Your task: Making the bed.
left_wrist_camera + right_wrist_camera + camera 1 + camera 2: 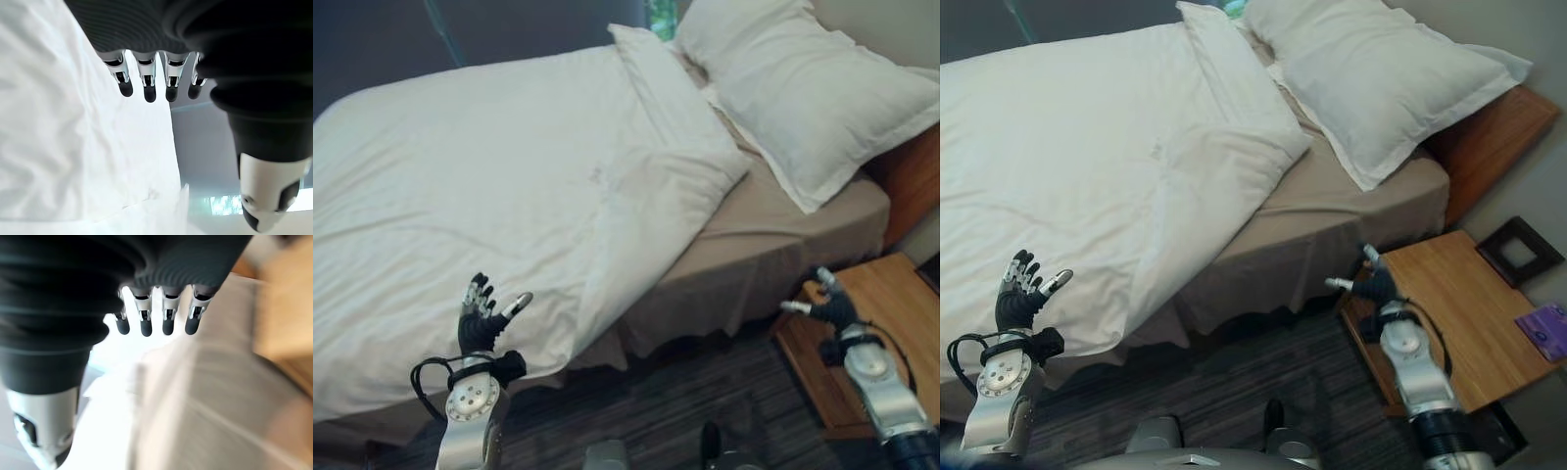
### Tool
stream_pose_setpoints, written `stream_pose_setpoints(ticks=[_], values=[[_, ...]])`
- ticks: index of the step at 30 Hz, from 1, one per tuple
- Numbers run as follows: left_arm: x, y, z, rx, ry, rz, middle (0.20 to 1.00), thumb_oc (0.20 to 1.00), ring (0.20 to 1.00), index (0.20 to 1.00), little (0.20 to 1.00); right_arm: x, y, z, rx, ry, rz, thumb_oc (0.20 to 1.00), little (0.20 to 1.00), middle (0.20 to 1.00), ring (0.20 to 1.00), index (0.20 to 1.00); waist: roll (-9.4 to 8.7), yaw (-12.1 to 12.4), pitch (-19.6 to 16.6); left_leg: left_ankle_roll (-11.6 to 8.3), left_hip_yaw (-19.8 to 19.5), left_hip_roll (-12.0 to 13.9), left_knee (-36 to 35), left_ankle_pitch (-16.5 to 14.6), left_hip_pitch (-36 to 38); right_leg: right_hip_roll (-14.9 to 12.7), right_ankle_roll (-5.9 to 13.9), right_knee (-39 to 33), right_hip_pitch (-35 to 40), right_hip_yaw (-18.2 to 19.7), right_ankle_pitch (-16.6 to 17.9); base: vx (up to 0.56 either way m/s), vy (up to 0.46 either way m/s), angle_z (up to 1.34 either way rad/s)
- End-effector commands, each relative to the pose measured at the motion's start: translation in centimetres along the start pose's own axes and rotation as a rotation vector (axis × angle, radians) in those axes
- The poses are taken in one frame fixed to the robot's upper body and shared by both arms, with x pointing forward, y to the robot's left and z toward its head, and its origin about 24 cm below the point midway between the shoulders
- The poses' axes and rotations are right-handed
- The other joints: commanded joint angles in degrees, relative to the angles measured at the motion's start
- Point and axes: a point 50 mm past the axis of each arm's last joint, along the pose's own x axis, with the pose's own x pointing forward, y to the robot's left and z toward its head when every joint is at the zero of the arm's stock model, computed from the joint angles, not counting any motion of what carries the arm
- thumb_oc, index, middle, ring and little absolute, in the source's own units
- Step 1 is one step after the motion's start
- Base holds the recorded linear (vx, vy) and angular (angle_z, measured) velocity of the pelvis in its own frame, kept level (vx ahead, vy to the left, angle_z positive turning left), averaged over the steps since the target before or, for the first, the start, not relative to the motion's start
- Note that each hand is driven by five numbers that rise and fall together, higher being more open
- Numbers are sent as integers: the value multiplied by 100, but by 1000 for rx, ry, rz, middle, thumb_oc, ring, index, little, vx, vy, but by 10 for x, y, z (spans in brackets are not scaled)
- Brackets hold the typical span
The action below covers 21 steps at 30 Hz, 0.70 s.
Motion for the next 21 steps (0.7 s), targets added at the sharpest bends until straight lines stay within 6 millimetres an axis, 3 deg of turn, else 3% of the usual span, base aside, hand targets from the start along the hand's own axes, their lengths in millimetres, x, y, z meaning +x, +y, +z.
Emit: stream_pose_setpoints(ticks=[1,2,3,4,5,6,7,8,9,12,13,15,17,19,21], values=[[11,16,40,24,-187,27,1000,1000,1000,1000,1000,23,-19,57,-85,-235,-50,1000,1000,1000,1000,1000,-53,55,-32,453,1000,-397,-698,-365,95,-16,248,81,486,-205,-689,253,-11,60],[12,18,39,28,-178,34,1000,1000,1000,1000,1000,25,-22,61,-97,-250,-57,1000,1000,1000,1000,1000,-10,28,-83,453,1527,-363,-997,-280,228,17,261,85,600,-319,-778,163,4,60],[11,19,39,27,-178,35,1000,1000,1000,1000,1000,26,-22,62,-98,-251,-57,1000,1000,1000,1000,1000,-12,27,-75,453,1537,-380,-1040,-265,262,7,264,87,612,-314,-786,251,36,58],[14,21,38,-1,-164,47,1000,1000,1000,1000,1000,30,-26,73,-124,-283,-73,1000,1000,1000,1000,1000,31,44,-182,529,1949,-300,-1417,-164,432,45,257,170,762,-557,-902,147,37,42],[14,21,38,-2,-164,48,1000,1000,1000,1000,1000,30,-26,73,-125,-284,-73,1000,1000,1000,1000,1000,31,32,-170,537,1944,-318,-1468,-140,460,40,261,184,767,-566,-911,347,132,74],[22,2,29,23,-119,20,1000,1000,1000,1000,1000,36,-6,88,-111,-326,-44,1000,1000,1000,1000,1000,26,10,-325,693,1723,-498,-1850,-219,771,-44,358,674,741,-783,-963,311,191,73],[25,6,31,23,-121,40,1000,1000,1000,1000,1000,39,0,94,-112,-343,-27,1000,1000,1000,1000,1000,-5,5,-332,825,1549,-648,-2146,-208,997,-235,547,1633,458,-858,-791,361,206,56],[28,6,32,23,-120,44,1000,1000,1000,1000,1000,40,4,100,-108,-362,-15,1000,1000,1000,1000,1000,-17,-20,-288,896,1527,-665,-2237,-295,1184,-349,762,2255,133,-867,-390,187,179,16],[31,6,33,15,-119,49,1000,1000,1000,1000,1000,43,9,111,-108,-392,-8,1000,1000,1000,1000,1000,-46,-80,-197,1025,1520,-713,-2263,-429,1304,-548,1102,2995,-228,-780,81,81,90,24],[33,4,37,8,-135,42,1000,1000,1000,1000,1000,47,11,119,-128,-415,-10,1000,1000,1000,1000,1000,-6,-132,-103,1095,1433,-671,-2263,-458,1373,-633,1206,3509,-475,-651,326,37,48,57],[44,1,46,-2,-160,44,1000,1000,1000,1000,1000,57,9,140,-163,-450,-39,1000,1000,1000,1000,1000,55,-206,39,1103,1280,-515,-2263,-427,1372,-630,965,3884,-1208,-322,193,72,-43,62],[49,-2,48,-12,-164,43,1000,1000,1000,1000,1000,61,7,149,-182,-471,-55,1000,1000,1000,1000,1000,46,-222,51,1052,1148,-506,-2263,-424,1360,-632,874,3628,-1257,-288,83,91,-67,67],[54,-7,52,-22,-173,27,1000,1000,1000,1000,1000,64,5,160,-186,-497,-78,1000,1000,1000,1000,1000,11,-239,76,911,883,-441,-2263,-382,1335,-523,756,2902,-1267,-106,-120,131,-161,71],[57,-13,48,-11,-157,1,1000,1000,1000,1000,1000,68,6,167,-196,-510,-92,1000,1000,1000,1000,1000,-108,-248,45,754,504,-402,-2263,-366,1276,-262,637,1365,-1152,381,-272,168,-227,85],[62,-18,56,3,-178,-37,1000,1000,1000,1000,1000,75,-7,165,-260,-480,-144,1000,1000,1000,1000,1000,-277,-257,-10,708,19,-474,-2263,-414,1224,-134,656,540,-1031,1136,-91,198,-204,93]])
